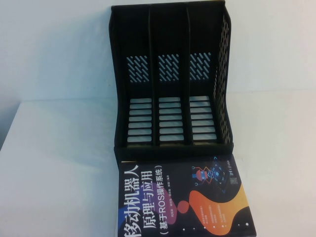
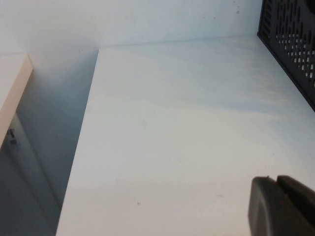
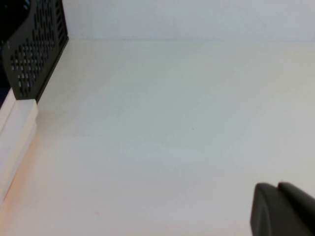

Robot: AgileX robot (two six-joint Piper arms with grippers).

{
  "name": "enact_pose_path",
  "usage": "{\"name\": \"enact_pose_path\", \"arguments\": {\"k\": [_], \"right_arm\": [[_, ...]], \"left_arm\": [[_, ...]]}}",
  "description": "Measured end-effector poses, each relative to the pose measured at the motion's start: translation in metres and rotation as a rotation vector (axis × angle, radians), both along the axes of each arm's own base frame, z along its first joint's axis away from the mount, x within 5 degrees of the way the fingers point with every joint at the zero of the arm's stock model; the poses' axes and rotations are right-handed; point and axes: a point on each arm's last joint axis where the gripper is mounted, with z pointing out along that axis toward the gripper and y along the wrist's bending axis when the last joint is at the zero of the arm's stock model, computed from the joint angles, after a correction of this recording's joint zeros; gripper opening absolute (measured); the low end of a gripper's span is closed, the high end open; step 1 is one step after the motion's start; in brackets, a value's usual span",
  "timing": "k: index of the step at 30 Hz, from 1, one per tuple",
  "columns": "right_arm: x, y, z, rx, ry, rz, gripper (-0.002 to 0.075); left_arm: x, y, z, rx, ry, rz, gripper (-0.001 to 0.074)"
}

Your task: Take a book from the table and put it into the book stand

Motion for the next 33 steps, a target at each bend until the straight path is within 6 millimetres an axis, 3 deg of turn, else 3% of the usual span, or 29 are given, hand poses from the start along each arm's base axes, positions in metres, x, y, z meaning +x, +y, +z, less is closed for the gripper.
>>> {"name": "enact_pose_path", "arguments": {"k": [33], "right_arm": [[0.0000, -0.0019, 0.0002, -0.051, 0.000, -0.004, -0.0002]], "left_arm": [[0.0001, 0.0001, 0.0002, 0.003, -0.002, 0.000, -0.0003]]}}
